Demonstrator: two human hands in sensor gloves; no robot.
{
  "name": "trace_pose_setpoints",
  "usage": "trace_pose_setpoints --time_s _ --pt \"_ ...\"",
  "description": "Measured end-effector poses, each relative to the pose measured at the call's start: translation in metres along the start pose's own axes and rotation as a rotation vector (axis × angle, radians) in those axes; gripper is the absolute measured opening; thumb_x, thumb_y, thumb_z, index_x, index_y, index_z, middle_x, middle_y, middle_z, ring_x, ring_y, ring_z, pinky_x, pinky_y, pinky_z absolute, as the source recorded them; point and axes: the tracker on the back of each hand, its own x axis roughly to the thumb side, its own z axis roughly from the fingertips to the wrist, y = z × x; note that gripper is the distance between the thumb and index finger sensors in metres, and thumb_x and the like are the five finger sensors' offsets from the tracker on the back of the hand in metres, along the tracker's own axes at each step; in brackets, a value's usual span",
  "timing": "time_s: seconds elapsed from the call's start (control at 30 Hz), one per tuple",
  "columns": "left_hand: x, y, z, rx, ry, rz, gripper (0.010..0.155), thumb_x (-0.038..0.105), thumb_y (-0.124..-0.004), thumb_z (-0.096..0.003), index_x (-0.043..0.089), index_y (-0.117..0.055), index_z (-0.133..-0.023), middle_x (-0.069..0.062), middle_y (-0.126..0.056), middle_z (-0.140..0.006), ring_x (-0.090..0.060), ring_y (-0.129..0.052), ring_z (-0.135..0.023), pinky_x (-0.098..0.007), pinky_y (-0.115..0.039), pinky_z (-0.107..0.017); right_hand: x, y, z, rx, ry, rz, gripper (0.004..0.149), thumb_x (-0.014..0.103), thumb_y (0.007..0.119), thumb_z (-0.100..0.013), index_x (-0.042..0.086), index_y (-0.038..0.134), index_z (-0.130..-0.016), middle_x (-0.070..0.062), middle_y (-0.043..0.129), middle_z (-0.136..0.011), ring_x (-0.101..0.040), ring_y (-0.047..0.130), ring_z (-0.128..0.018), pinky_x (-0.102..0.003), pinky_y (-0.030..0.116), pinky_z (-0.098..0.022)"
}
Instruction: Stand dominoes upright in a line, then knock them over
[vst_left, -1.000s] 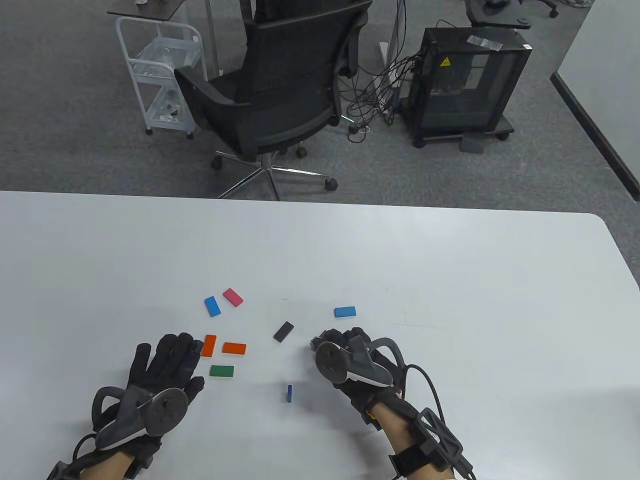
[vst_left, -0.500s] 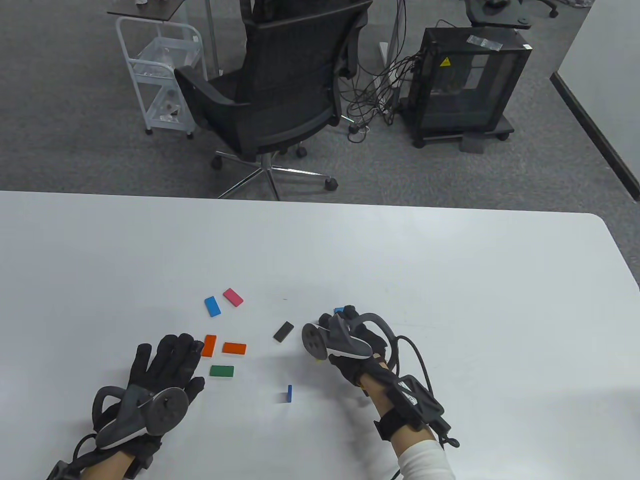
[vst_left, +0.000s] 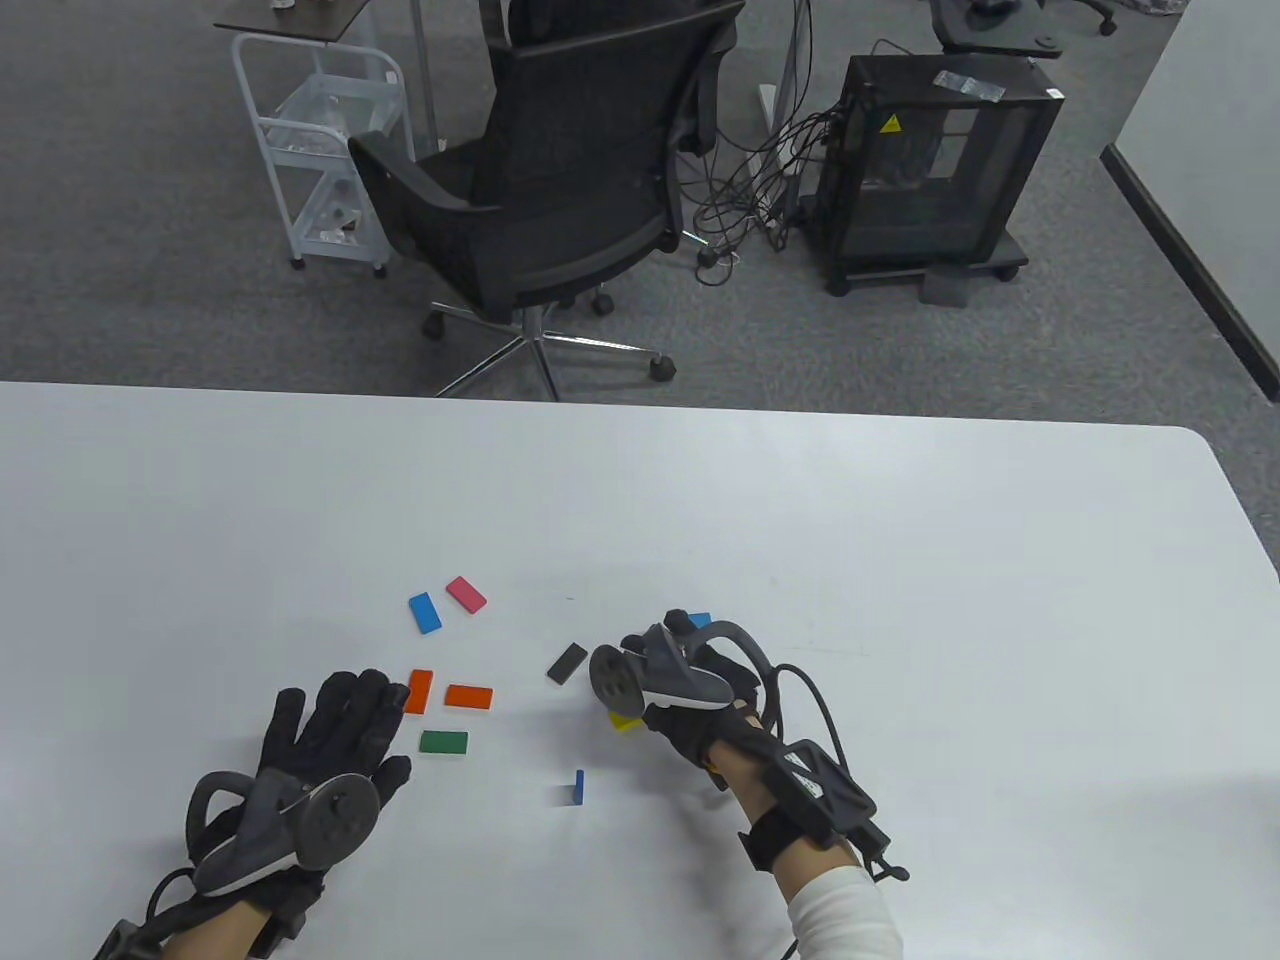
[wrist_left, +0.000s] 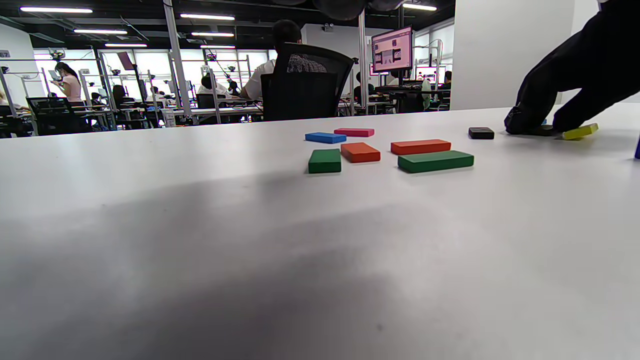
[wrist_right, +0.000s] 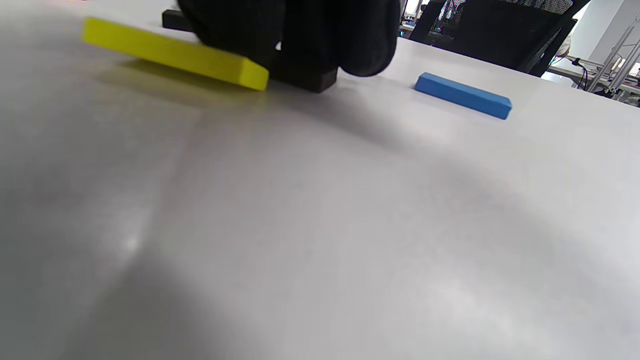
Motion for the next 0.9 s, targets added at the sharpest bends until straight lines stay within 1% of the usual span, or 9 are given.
trace_pose_setpoints --time_s 0.17,0.27,0.33,0.53,0.63,0.73,0.9 --pt "0.0 0.0 0.0 -0.002 -0.001 0.0 0.067 0.052 -0.04 -0.0696 0.019 -0.035 -0.127 -0.009 -0.038 -0.135 -0.038 -0.032 -0.123 -0.06 -0.021 -0.087 0.001 0.001 -0.005 -0.02 0.02 0.004 0.047 0.039 0.079 -0.052 0.035 0.071 -0.099 0.003 0.08 -0.096 -0.017 0.081 -0.089 -0.049 0.048 -0.081" --pt "0.0 0.0 0.0 -0.003 -0.002 -0.001 0.067 0.052 -0.04 -0.0696 0.019 -0.035 -0.127 -0.01 -0.039 -0.135 -0.039 -0.033 -0.123 -0.06 -0.021 -0.087 0.003 0.001 -0.005 -0.027 0.021 0.014 0.048 0.039 0.079 -0.052 0.034 0.071 -0.099 0.002 0.08 -0.096 -0.017 0.082 -0.088 -0.048 0.049 -0.081" --pt "0.001 0.0 0.0 -0.005 -0.004 -0.002 0.067 0.052 -0.04 -0.0696 0.019 -0.035 -0.127 -0.01 -0.038 -0.135 -0.038 -0.033 -0.123 -0.06 -0.021 -0.087 0.004 0.001 -0.005 -0.026 0.017 0.011 0.049 0.038 0.078 -0.052 0.033 0.07 -0.1 0.0 0.08 -0.095 -0.019 0.082 -0.086 -0.048 0.05 -0.081" --pt "0.001 0.0 0.0 -0.006 -0.006 -0.002 0.067 0.052 -0.04 -0.0696 0.019 -0.035 -0.127 -0.01 -0.038 -0.135 -0.039 -0.033 -0.123 -0.06 -0.021 -0.087 0.003 0.0 -0.002 -0.037 0.021 0.01 0.054 0.039 0.077 -0.052 0.031 0.066 -0.104 -0.006 0.081 -0.091 -0.022 0.084 -0.081 -0.052 0.052 -0.079" --pt "0.001 -0.001 0.0 -0.003 -0.006 -0.002 0.067 0.052 -0.04 -0.0695 0.019 -0.035 -0.127 -0.01 -0.038 -0.135 -0.038 -0.032 -0.123 -0.06 -0.021 -0.087 0.0 -0.006 0.004 -0.079 0.015 -0.023 0.055 0.041 0.076 -0.052 0.032 0.067 -0.105 -0.008 0.08 -0.09 -0.023 0.084 -0.079 -0.053 0.053 -0.077" --pt "0.001 -0.001 -0.001 -0.003 -0.008 -0.001 0.067 0.052 -0.04 -0.0696 0.019 -0.035 -0.127 -0.01 -0.038 -0.135 -0.038 -0.032 -0.123 -0.06 -0.021 -0.087 -0.002 -0.015 0.015 -0.117 0.005 -0.074 0.052 0.042 0.076 -0.051 0.033 0.072 -0.102 -0.009 0.079 -0.089 -0.023 0.084 -0.078 -0.054 0.053 -0.077" --pt "0.001 -0.001 -0.001 -0.004 -0.009 -0.004 0.067 0.052 -0.04 -0.0695 0.019 -0.035 -0.127 -0.01 -0.039 -0.135 -0.038 -0.033 -0.123 -0.06 -0.021 -0.087 0.001 -0.023 0.036 -0.181 -0.032 -0.136 0.048 0.043 0.075 -0.051 0.031 0.067 -0.097 -0.008 0.079 -0.089 -0.023 0.084 -0.077 -0.054 0.053 -0.077"
